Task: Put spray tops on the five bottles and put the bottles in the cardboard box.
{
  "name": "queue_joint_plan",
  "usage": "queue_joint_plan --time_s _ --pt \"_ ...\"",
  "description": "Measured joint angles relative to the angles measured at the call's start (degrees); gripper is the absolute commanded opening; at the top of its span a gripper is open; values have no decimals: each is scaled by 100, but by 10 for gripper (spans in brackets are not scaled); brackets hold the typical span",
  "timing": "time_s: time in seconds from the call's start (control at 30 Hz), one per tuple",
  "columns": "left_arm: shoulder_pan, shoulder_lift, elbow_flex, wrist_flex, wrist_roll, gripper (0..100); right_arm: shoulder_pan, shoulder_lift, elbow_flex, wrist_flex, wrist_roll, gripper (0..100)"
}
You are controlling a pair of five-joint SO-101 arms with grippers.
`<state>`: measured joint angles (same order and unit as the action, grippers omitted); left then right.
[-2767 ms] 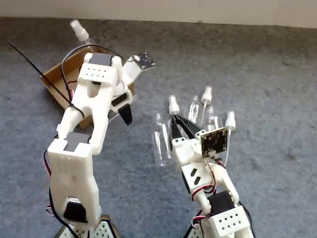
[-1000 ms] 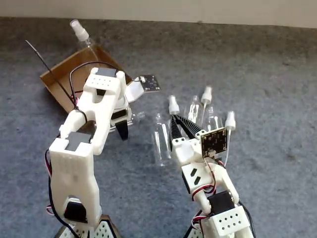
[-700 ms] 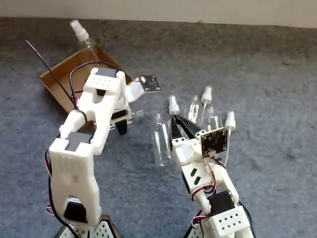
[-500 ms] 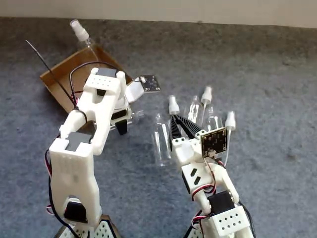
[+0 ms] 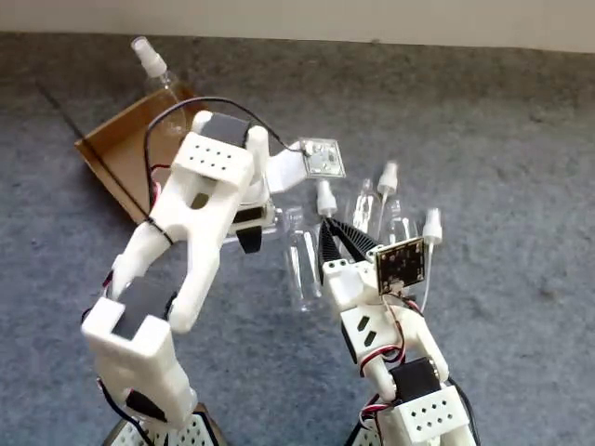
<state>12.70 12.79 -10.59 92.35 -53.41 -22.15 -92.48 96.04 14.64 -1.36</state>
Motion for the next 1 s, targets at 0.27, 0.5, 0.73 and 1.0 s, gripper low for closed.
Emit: queue_joint_plan --time_s 0.27,0.5,0.73,1.0 --pt "-185 -774 26 484 756 84 246 0 0 18 0 5" --pt "-360 -1354 492 536 2004 84 273 0 0 167 0 5" --pt "-387 -2813 1371 571 2198 84 273 0 0 501 0 6" --pt "-413 -4756 3059 308 2242 84 273 0 0 1152 484 9"
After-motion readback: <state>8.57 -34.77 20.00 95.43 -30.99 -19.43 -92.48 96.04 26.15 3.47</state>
